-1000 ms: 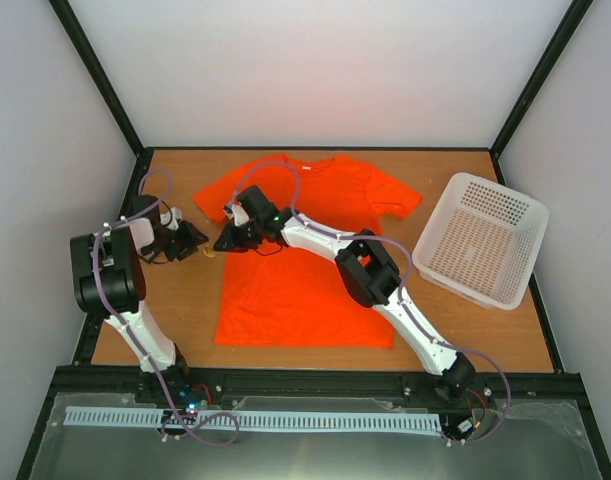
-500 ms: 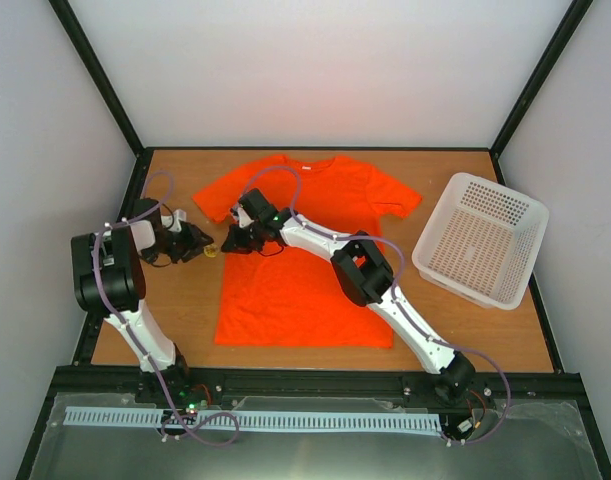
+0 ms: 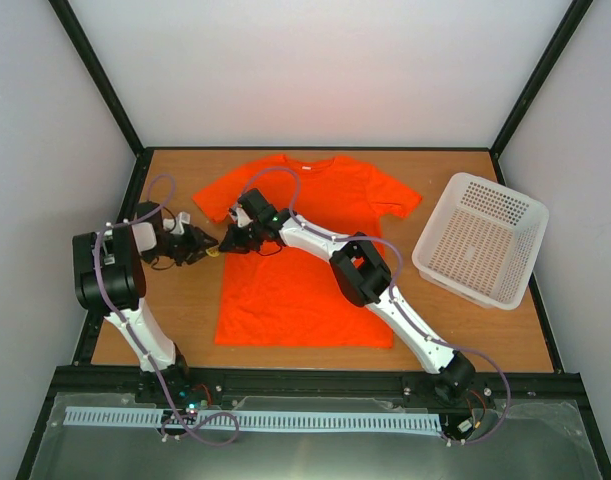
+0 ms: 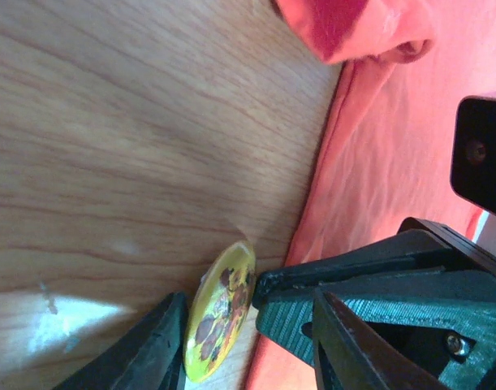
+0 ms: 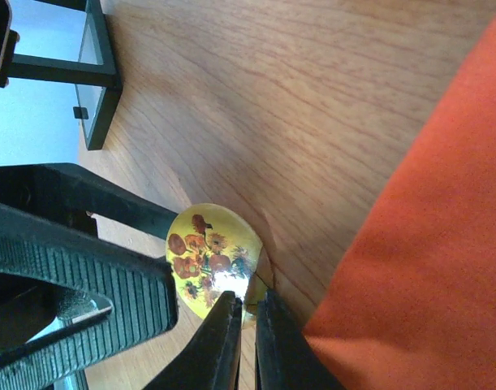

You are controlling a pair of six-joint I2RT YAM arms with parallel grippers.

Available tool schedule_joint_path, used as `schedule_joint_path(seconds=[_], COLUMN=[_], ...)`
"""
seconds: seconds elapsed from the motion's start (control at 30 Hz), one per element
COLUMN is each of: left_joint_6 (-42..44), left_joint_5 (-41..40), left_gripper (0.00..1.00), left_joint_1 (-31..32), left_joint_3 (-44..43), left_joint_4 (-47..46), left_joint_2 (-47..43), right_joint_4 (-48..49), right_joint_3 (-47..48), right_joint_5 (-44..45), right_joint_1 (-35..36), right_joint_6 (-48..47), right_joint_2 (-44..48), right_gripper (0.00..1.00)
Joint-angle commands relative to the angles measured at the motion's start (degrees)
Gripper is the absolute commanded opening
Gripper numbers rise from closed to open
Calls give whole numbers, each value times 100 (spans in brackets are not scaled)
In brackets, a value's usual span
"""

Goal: Pin the brooch onto the clothing

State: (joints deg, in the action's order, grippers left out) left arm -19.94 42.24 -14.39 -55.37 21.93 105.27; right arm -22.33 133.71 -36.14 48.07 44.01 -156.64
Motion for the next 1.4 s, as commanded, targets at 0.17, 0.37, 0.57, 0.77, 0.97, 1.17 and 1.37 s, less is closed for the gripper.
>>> schedule_joint_path(seconds=[0.17, 0.37, 0.57, 0.77, 0.97, 1.17, 1.37], left_joint_6=[-7, 19, 71, -5, -736, -1795, -3088], left_joint_5=[149, -158, -285, -274, 324, 903, 1168], left_gripper=[40, 24, 12, 9, 10, 14, 16], left_joint_1=[13, 8, 13, 15, 79, 809, 1961], left_joint_3=[144, 99, -70, -221, -59, -38, -35], left_joint_4=[36, 27, 240, 578, 718, 823, 515], left_joint_2=[92, 179, 92, -396, -1349, -2304, -3037], right_joint_4=[-235, -354, -601, -1559, -2432, -562, 810], right_joint_3=[60, 52, 187, 789, -419, -4509, -7232], right_joint_5=[-8, -46, 10, 126, 807, 1732, 1759], right_joint_1=[18, 11, -83, -378, -537, -508, -373], right_joint_6=[10, -173, -508, -1145, -3303, -5520, -7697], right_joint_2=[-333, -277, -46, 620, 2626, 5904, 8113], right_gripper=[9, 9, 13, 17, 29, 46, 65])
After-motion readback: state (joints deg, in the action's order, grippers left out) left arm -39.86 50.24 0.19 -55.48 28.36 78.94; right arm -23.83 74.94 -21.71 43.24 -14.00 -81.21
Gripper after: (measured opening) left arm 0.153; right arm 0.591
